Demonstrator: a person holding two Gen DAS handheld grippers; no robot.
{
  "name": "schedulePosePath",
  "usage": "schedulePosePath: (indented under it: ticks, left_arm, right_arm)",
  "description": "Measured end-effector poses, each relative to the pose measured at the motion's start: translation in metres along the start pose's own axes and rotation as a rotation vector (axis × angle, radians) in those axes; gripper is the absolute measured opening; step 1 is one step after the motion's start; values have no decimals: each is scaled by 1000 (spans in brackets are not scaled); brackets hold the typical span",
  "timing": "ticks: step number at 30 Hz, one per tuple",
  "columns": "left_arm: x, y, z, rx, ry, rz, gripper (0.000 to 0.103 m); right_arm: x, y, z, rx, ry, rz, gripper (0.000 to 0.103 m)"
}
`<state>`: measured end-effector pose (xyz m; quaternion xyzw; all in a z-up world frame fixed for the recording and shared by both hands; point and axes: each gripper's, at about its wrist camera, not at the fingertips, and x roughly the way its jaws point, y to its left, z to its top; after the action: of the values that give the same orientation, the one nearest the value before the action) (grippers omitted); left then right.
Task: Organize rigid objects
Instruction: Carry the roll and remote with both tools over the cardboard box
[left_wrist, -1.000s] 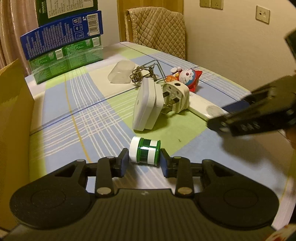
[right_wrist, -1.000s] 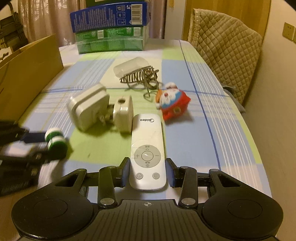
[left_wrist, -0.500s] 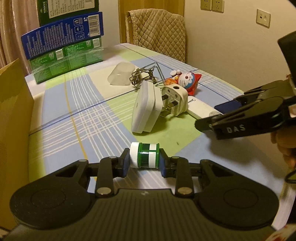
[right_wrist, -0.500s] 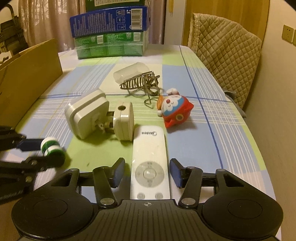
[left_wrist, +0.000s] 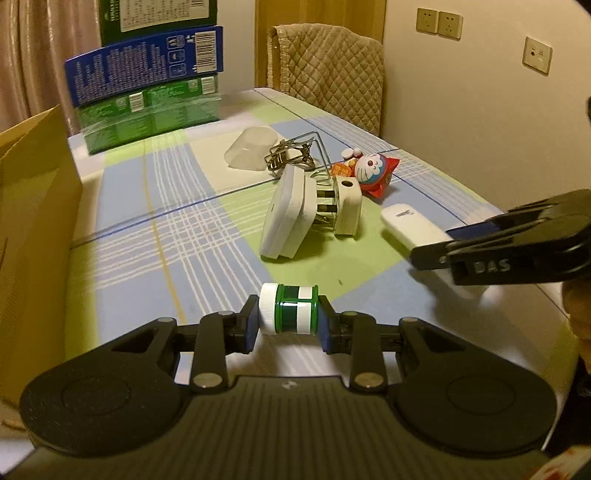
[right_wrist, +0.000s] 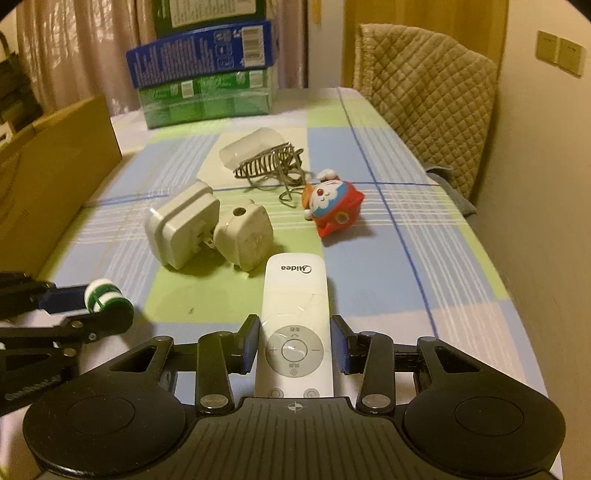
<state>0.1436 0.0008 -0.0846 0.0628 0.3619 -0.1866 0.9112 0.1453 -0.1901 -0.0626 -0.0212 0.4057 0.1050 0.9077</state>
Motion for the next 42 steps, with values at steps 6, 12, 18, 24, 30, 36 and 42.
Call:
schedulePosePath:
  ticks: [6, 12, 18, 24, 30, 36, 42]
  left_arm:
    - [-31, -6, 2, -24, -1, 29, 27]
    - [-79, 3, 19, -59, -33, 77, 27]
    - [-137, 42, 44, -92, -83, 144, 27]
    - [-177, 100, 54, -84, -92, 245, 27]
    - [-190, 168, 43, -89, -36, 341, 27]
    - [-183, 216, 27, -120, 9, 369, 27]
    - [-172, 236, 13, -131, 36, 341, 27]
  right_arm:
    - [-43, 11, 4, 14, -36, 40, 38]
    - [-83, 33, 24, -6, -104, 108, 38]
    - [-107, 82, 58, -81, -159, 220, 38]
    - [-110, 147, 84, -155, -179, 344, 38]
    - [-91, 207, 104, -201, -157, 429, 38]
    - [-59, 257, 115, -249, -110, 473, 38]
    - [-34, 280, 114, -267, -74, 470, 38]
